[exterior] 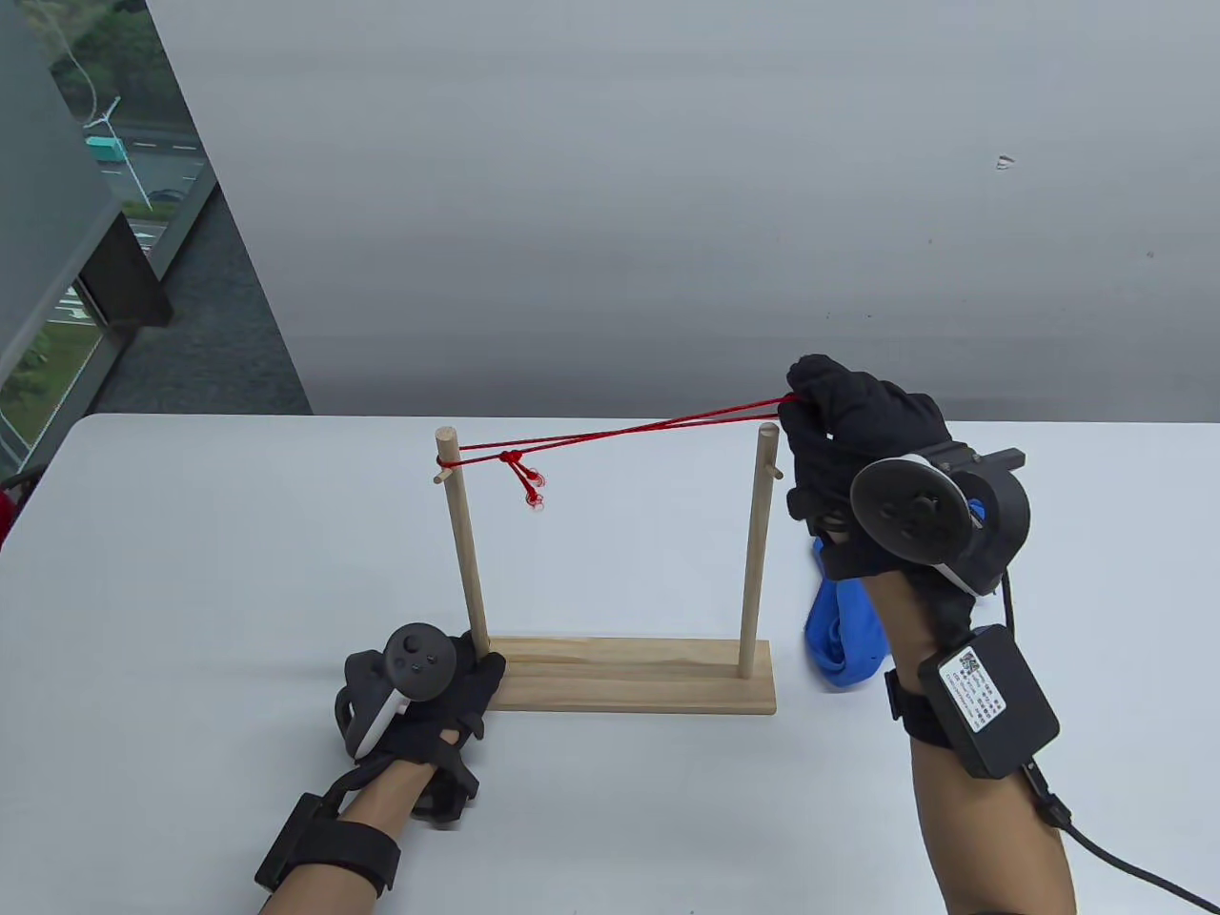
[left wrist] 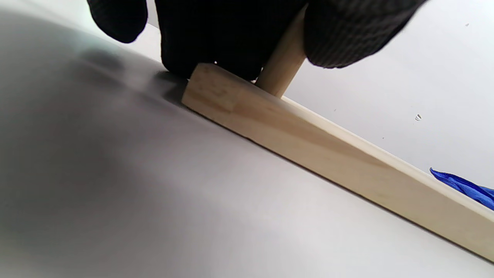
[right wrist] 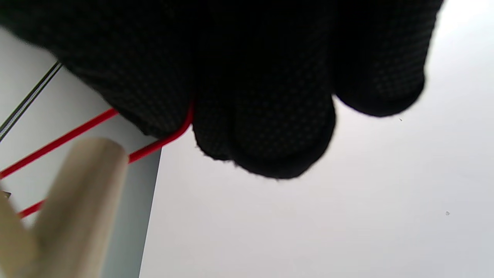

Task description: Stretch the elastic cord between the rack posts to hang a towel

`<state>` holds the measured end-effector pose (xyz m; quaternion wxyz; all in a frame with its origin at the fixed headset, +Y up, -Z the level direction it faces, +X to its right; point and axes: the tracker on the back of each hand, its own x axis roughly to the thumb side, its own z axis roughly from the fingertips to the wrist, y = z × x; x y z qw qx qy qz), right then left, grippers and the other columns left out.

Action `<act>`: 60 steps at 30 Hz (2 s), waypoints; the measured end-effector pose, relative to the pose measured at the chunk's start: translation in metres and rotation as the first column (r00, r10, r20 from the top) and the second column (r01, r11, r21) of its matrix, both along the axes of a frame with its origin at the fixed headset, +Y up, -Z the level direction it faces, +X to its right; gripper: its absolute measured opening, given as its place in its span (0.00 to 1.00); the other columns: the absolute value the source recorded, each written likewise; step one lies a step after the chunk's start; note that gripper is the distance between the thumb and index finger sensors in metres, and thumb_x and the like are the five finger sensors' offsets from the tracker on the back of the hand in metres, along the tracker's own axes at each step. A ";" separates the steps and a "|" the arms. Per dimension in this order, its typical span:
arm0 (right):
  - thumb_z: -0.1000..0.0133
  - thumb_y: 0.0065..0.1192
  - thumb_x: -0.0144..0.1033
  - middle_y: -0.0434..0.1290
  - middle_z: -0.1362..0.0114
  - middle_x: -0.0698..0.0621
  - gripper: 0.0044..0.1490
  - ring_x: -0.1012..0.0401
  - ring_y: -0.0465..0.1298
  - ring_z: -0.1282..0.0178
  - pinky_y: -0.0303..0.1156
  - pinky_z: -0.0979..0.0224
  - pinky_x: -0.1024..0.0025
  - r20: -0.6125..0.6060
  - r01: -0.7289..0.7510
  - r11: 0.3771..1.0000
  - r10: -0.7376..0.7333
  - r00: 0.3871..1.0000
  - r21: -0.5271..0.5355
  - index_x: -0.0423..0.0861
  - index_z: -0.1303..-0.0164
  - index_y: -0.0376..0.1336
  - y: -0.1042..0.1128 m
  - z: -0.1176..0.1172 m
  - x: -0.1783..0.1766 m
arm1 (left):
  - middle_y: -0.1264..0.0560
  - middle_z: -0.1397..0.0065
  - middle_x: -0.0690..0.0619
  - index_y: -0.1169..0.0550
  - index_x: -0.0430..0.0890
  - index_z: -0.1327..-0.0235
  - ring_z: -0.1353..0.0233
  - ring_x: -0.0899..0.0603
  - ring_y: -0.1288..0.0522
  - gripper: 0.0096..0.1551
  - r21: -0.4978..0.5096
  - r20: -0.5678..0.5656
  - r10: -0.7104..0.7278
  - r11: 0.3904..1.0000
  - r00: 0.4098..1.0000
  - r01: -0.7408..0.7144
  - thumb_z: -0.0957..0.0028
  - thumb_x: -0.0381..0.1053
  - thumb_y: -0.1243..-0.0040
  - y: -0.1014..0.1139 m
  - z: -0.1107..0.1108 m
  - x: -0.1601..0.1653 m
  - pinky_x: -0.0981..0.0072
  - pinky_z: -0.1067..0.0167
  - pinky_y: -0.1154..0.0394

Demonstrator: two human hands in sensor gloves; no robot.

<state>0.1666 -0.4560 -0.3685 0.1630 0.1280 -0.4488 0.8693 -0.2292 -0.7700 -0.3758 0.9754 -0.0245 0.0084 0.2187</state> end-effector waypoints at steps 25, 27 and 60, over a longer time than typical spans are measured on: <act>0.66 0.82 0.37 0.86 0.51 0.51 0.24 0.57 0.88 0.57 0.77 0.47 0.51 -0.152 0.076 0.997 -0.075 0.985 0.001 0.54 0.58 0.76 -0.035 0.002 0.019 | 0.19 0.35 0.57 0.21 0.55 0.38 0.30 0.41 0.20 0.29 -0.004 -0.010 0.003 1.000 1.000 -0.003 0.48 0.66 0.32 0.000 0.001 0.000 0.39 0.30 0.30; 0.64 0.82 0.37 0.86 0.51 0.51 0.22 0.56 0.88 0.57 0.77 0.47 0.51 -0.159 0.088 0.996 -0.088 0.983 -0.010 0.53 0.59 0.77 -0.037 0.002 0.019 | 0.19 0.35 0.57 0.21 0.55 0.38 0.30 0.41 0.20 0.29 -0.005 -0.011 0.003 1.000 1.000 -0.003 0.49 0.66 0.32 0.000 0.001 0.000 0.40 0.30 0.29; 0.50 0.67 0.43 0.79 0.39 0.46 0.29 0.49 0.83 0.45 0.72 0.38 0.40 -0.163 0.073 0.956 -0.123 0.979 -0.284 0.49 0.39 0.69 -0.061 0.005 0.037 | 0.20 0.34 0.57 0.21 0.54 0.37 0.30 0.40 0.21 0.30 -0.014 -0.007 0.019 1.000 1.000 -0.019 0.48 0.66 0.34 -0.001 0.001 -0.001 0.41 0.31 0.29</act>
